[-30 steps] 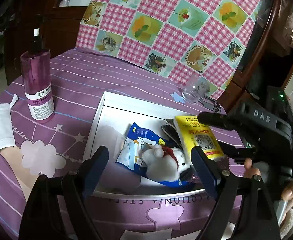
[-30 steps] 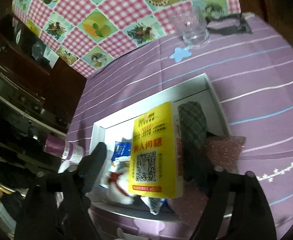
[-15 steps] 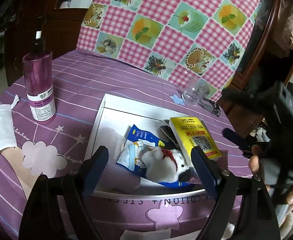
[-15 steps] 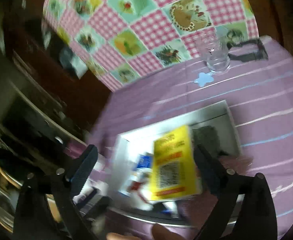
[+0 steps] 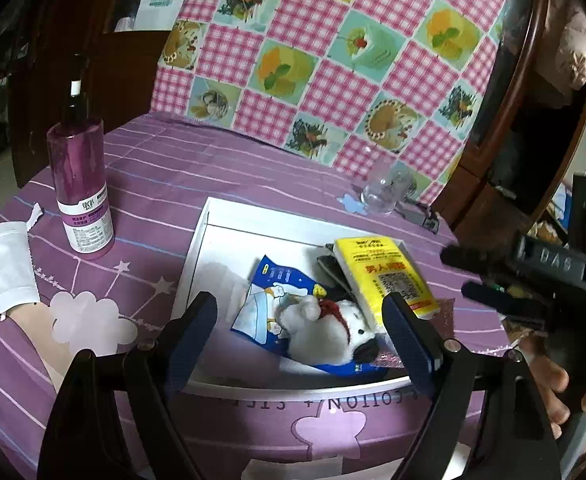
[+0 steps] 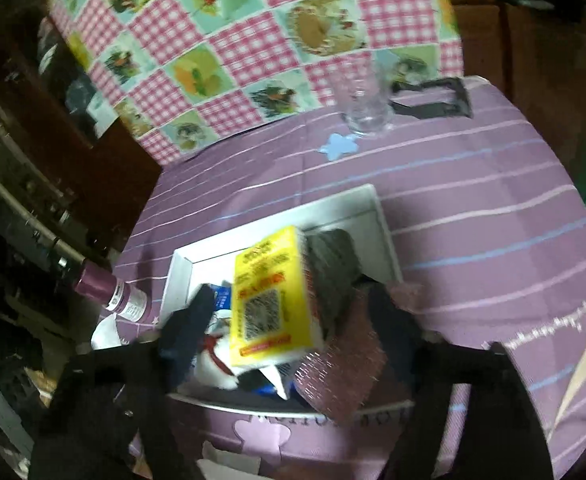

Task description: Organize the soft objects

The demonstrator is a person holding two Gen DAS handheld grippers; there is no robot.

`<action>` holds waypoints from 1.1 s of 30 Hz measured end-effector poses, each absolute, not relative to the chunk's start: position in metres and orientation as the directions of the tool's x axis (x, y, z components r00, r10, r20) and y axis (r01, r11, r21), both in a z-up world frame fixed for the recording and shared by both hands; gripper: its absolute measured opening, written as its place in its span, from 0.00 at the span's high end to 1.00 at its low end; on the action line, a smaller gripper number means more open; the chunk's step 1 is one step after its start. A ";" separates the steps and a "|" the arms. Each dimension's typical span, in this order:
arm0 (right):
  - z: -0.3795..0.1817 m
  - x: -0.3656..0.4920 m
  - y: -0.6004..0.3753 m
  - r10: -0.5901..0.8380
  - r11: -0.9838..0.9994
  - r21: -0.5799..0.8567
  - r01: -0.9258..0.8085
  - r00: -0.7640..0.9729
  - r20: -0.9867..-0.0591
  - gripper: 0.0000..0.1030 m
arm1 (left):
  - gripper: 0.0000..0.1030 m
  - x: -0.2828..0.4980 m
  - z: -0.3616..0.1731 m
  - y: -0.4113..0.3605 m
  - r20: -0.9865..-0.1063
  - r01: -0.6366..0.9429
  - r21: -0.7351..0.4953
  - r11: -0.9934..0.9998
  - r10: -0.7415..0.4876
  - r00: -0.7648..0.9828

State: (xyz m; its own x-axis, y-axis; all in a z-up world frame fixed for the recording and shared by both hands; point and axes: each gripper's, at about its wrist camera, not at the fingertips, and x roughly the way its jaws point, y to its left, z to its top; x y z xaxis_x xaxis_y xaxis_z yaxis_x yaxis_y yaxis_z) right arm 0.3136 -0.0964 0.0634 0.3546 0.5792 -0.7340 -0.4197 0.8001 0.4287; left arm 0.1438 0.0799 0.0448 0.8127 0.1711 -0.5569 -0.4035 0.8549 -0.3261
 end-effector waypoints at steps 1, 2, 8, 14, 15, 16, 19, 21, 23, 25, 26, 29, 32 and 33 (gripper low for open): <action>0.063 0.312 -0.099 0.582 0.795 0.431 -0.427 0.335 -0.741 0.40 | 0.17 0.142 0.045 0.080 -0.545 -0.403 -0.330 0.854 0.177 0.820; 0.064 0.307 -0.102 0.596 0.780 0.435 -0.449 0.323 -0.736 0.44 | 0.16 0.140 0.046 0.079 -0.536 -0.405 -0.327 0.854 0.185 0.823; 0.077 0.266 -0.126 0.649 0.742 0.365 -0.562 0.469 -0.599 0.39 | 0.16 0.133 0.053 0.062 -0.501 -0.415 -0.255 0.873 0.248 0.829; 0.075 0.247 -0.147 0.614 0.753 0.309 -0.581 0.450 -0.649 0.33 | 0.16 0.126 0.065 0.046 -0.466 -0.422 -0.222 0.879 0.284 0.838; 0.077 0.242 -0.151 0.586 0.771 0.260 -0.581 0.489 -0.646 0.33 | 0.16 0.125 0.065 0.044 -0.470 -0.419 -0.221 0.880 0.280 0.837; 0.080 0.234 -0.157 0.592 0.766 0.228 -0.601 0.523 -0.613 0.33 | 0.16 0.124 0.064 0.042 -0.478 -0.414 -0.216 0.884 0.273 0.835; 0.079 0.217 -0.167 0.637 0.729 0.211 -0.652 0.531 -0.559 0.33 | 0.16 0.121 0.059 0.038 -0.500 -0.418 -0.201 0.886 0.274 0.821; 0.074 0.206 -0.170 0.652 0.714 0.210 -0.668 0.526 -0.546 0.33 | 0.16 0.118 0.055 0.036 -0.507 -0.415 -0.198 0.888 0.270 0.819; 0.071 0.197 -0.174 0.638 0.732 0.173 -0.659 0.574 -0.514 0.33 | 0.16 0.114 0.051 0.034 -0.522 -0.400 -0.205 0.893 0.246 0.817; 0.066 0.187 -0.177 0.615 0.752 0.133 -0.646 0.614 -0.494 0.33 | 0.16 0.108 0.048 0.030 -0.525 -0.390 -0.198 0.899 0.239 0.817; 0.064 0.184 -0.177 0.606 0.759 0.124 -0.639 0.623 -0.495 0.33 | 0.16 0.106 0.047 0.028 -0.526 -0.390 -0.187 0.902 0.244 0.815; 0.057 0.187 -0.177 0.617 0.755 0.154 -0.637 0.613 -0.493 0.33 | 0.16 0.100 0.047 0.023 -0.531 -0.385 -0.150 0.911 0.254 0.808; 0.050 0.189 -0.177 0.642 0.736 0.191 -0.650 0.580 -0.501 0.33 | 0.16 0.095 0.044 0.021 -0.535 -0.378 -0.151 0.913 0.246 0.808; 0.048 0.189 -0.177 0.635 0.742 0.187 -0.644 0.584 -0.506 0.33 | 0.16 0.094 0.043 0.020 -0.539 -0.377 -0.147 0.914 0.246 0.806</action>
